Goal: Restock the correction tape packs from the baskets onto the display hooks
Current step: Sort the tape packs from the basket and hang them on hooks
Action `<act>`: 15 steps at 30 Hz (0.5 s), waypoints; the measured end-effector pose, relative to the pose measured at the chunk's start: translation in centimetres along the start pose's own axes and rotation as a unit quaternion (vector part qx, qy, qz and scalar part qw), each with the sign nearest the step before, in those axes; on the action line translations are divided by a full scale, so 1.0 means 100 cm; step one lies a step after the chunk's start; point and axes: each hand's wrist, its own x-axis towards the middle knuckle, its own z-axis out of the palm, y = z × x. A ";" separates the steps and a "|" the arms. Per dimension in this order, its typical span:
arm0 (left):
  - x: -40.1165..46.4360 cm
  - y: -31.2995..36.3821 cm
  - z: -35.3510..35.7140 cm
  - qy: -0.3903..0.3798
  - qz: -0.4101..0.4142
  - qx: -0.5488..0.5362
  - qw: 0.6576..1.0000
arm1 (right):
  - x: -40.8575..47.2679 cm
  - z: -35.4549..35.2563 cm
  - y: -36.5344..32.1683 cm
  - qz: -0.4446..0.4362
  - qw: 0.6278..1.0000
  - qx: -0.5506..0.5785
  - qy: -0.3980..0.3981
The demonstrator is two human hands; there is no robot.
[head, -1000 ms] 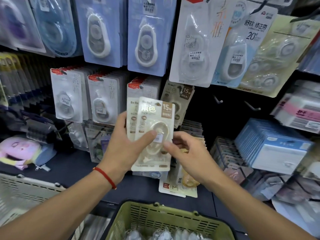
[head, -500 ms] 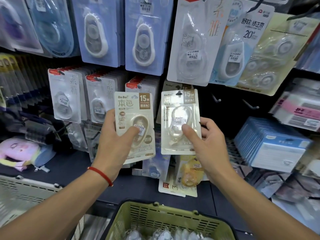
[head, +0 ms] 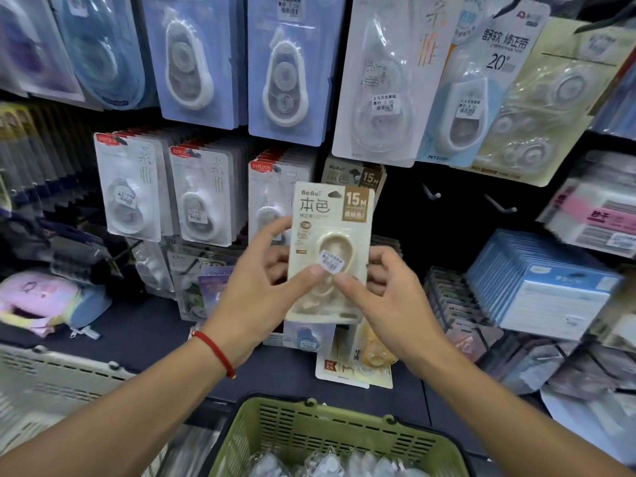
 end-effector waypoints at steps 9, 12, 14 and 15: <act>-0.004 0.000 0.004 -0.045 0.006 0.041 0.998 | 0.009 -0.014 -0.008 -0.001 0.995 0.054 0.082; -0.003 0.000 0.004 -0.035 0.009 0.027 0.999 | 0.011 -0.015 -0.009 -0.024 0.996 0.053 0.072; -0.002 -0.001 0.002 -0.032 0.019 0.068 0.997 | 0.013 -0.017 -0.006 -0.032 0.997 -0.003 0.069; -0.001 -0.001 -0.001 -0.029 0.029 0.119 0.992 | 0.015 -0.019 -0.003 -0.028 0.995 -0.070 0.069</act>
